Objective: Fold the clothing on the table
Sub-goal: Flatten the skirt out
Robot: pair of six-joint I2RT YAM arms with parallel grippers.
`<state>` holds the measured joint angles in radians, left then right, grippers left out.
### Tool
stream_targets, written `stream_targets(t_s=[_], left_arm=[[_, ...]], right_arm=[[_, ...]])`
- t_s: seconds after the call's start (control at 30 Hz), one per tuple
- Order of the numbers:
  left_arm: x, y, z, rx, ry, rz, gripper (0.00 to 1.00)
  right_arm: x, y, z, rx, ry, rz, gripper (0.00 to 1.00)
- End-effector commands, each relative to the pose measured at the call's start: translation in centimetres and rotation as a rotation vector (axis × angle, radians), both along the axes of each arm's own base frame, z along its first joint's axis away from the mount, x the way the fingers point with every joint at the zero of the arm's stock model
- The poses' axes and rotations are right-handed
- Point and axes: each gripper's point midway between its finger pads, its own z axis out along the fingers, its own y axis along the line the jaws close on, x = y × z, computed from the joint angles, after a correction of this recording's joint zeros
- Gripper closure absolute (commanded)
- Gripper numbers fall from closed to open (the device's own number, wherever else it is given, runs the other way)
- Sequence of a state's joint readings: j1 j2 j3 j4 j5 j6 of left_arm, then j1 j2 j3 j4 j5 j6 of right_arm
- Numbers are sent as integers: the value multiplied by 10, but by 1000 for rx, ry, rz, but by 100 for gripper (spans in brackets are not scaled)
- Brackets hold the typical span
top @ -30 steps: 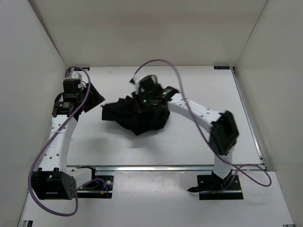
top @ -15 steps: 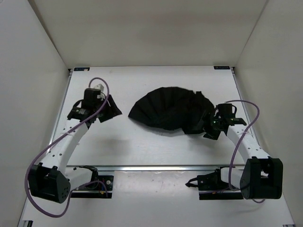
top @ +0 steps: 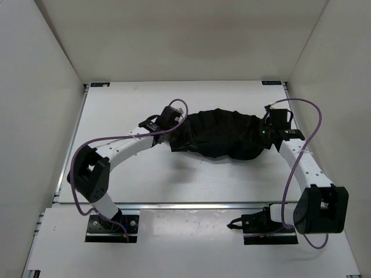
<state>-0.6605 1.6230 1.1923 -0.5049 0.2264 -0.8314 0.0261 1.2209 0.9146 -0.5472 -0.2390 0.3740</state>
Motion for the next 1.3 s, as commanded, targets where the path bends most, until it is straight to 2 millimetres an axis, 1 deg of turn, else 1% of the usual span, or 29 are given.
stream_targets(t_s=[0.0, 0.03, 0.1, 0.13, 0.17, 0.2, 0.23, 0.27, 0.3, 0.33, 0.37, 0.43, 0.47, 0.5, 0.53, 0.57, 0.63, 0.67, 0.7, 0.77, 0.8, 0.83, 0.87, 0.9, 0.93, 1.0, 1.1, 1.2, 1.27], left_arm=[[19, -18, 18, -89, -12, 30, 33], [19, -15, 17, -99, -20, 41, 33], [22, -1, 12, -114, -13, 89, 34], [17, 7, 7, -113, 2, 99, 33], [19, 22, 6, -111, 8, 122, 34], [26, 38, 5, -103, 7, 152, 34], [32, 55, 7, -103, 0, 182, 33], [31, 67, 9, -101, 0, 202, 34], [38, 86, 14, -105, -10, 231, 34], [45, 106, 15, -101, -10, 270, 33], [44, 117, 20, -95, -12, 285, 33], [55, 157, 29, -56, -39, 345, 33], [56, 168, 32, -43, -43, 350, 33], [53, 172, 34, -38, -35, 342, 34], [53, 177, 35, -16, -35, 344, 33], [49, 179, 36, -8, -34, 331, 33], [39, 176, 32, 4, -18, 306, 33], [30, 170, 30, 5, 0, 286, 33], [24, 163, 30, 5, 1, 265, 33], [3, 141, 25, 15, 23, 197, 34], [-12, 125, 22, 4, 39, 151, 33], [-24, 119, 14, 4, 55, 133, 33], [-41, 106, 6, -2, 91, 108, 33], [-52, 89, 11, -37, 90, 86, 34], [-60, 82, 8, -59, 101, 92, 33], [-88, 60, -1, -77, 130, 38, 34], [-103, 42, -13, -67, 138, 9, 34], [-101, 33, -19, -71, 148, 31, 33], [-99, 25, -21, -79, 142, 41, 32]], right_arm=[[37, 6, 10, 8, -69, 59, 28], [42, 9, 1, 31, -40, 79, 29], [47, 34, -2, 100, -18, 173, 34], [49, 41, -6, 114, 9, 189, 48], [49, 57, -3, 134, 4, 240, 66], [43, 73, -2, 149, 11, 283, 76], [36, 89, -3, 149, 28, 316, 99], [31, 103, 1, 177, 31, 349, 100], [20, 124, 7, 205, 36, 398, 100], [14, 136, 13, 226, 37, 405, 100], [-1, 164, 21, 244, 26, 463, 100], [-33, 212, 32, 258, 8, 567, 100], [-41, 227, 34, 276, 2, 583, 99], [-55, 244, 34, 301, 13, 635, 88], [-76, 261, 32, 337, 52, 695, 81], [-81, 267, 25, 344, 71, 714, 68], [-97, 277, 20, 337, 93, 779, 64], [-101, 276, 18, 325, 101, 782, 62], [-99, 270, 28, 298, 59, 760, 60], [-80, 251, 42, 244, -21, 666, 58], [-73, 235, 55, 223, -59, 630, 56], [-67, 219, 60, 179, -77, 574, 55], [-52, 199, 58, 143, -87, 488, 53], [-43, 176, 62, 118, -91, 428, 49], [-40, 157, 57, 91, -73, 382, 47], [-19, 103, 45, 45, -51, 239, 47], [-3, 40, 22, -7, -18, 96, 46], [13, 2, 10, -13, 2, 9, 46], [23, -8, 5, -23, 10, -21, 46]])
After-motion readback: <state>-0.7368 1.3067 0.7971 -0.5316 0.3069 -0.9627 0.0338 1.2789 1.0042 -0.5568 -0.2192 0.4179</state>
